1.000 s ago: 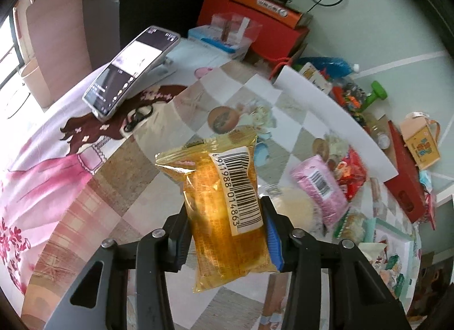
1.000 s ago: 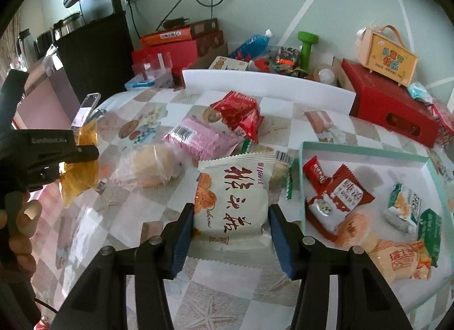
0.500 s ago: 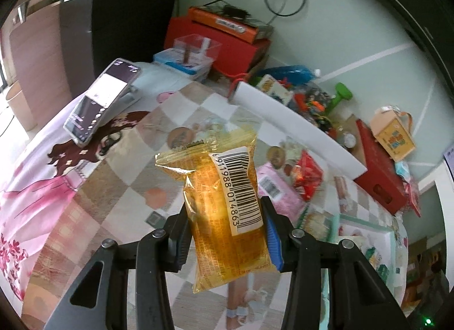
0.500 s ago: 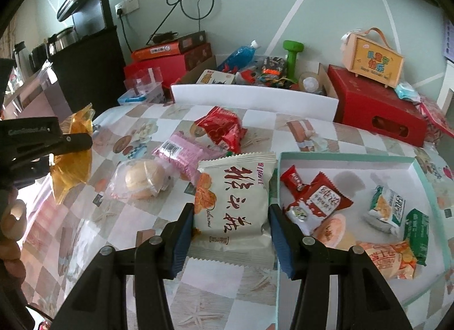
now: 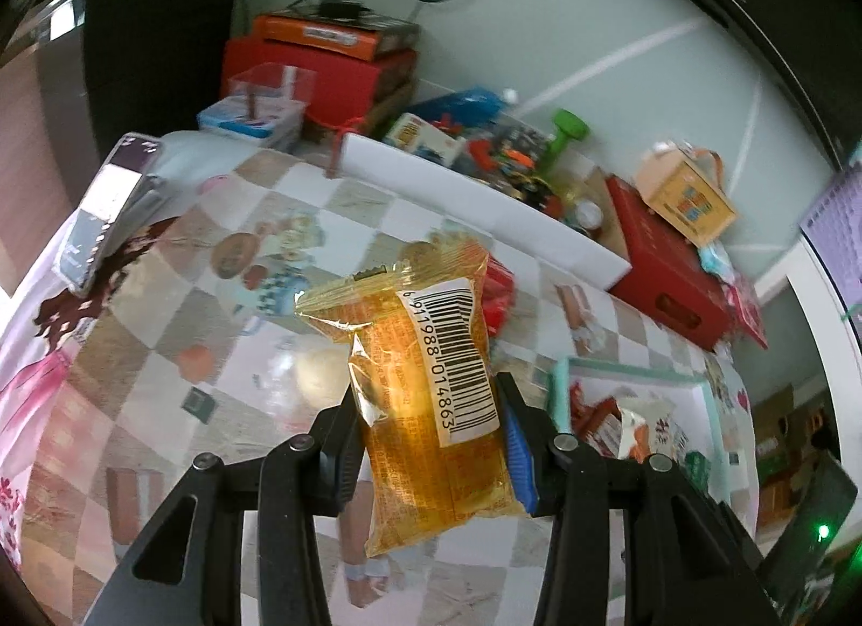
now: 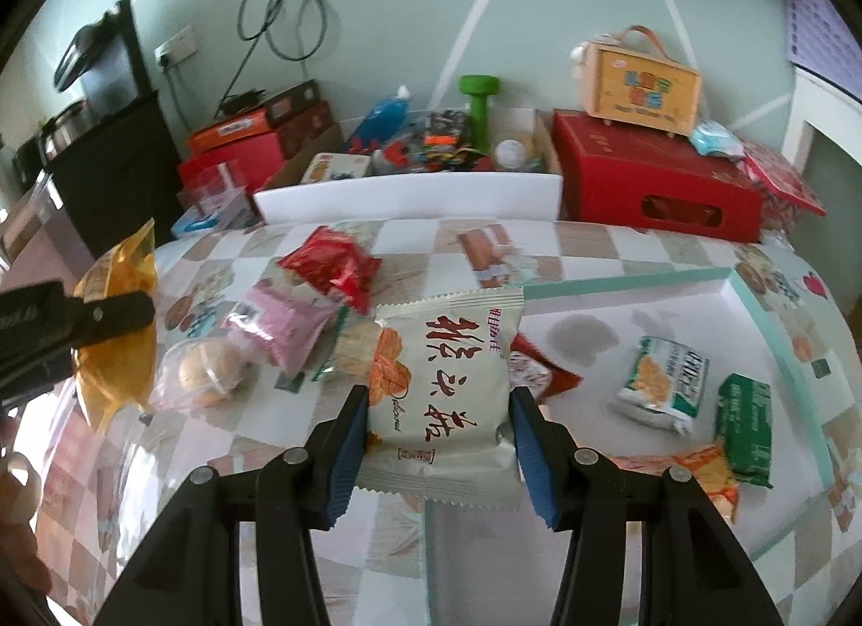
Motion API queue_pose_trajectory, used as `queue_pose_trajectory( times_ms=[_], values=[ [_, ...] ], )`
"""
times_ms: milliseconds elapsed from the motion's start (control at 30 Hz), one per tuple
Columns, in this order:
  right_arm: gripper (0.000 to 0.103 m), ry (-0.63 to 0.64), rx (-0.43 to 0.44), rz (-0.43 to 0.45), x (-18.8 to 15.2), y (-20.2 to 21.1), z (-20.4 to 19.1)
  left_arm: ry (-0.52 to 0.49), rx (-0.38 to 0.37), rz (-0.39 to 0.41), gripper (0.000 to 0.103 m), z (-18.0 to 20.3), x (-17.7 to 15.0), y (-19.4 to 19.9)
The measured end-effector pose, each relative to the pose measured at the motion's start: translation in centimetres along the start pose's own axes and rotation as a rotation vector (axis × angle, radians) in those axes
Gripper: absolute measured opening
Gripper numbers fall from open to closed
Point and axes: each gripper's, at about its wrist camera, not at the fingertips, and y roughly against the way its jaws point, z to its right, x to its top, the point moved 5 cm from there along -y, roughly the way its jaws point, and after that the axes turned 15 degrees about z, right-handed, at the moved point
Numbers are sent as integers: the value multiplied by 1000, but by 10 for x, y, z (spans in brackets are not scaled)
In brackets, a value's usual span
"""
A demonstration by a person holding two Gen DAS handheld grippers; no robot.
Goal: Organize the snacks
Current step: 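Lift and carry white pastry pack and orange bag over the tray with both grippers, then lower orange bag into tray and open left gripper while right releases white pastry pack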
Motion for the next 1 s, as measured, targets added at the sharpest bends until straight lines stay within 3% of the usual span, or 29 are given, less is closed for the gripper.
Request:
queue_pose_trajectory(
  times_ms=[767, 1000],
  values=[
    [55, -311, -290, 17, -3, 25, 163, -314, -203, -159, 46, 133, -83, -7],
    [55, -356, -315, 0, -10, 25, 179, -385, -228, -214, 46, 153, -111, -11]
  ],
)
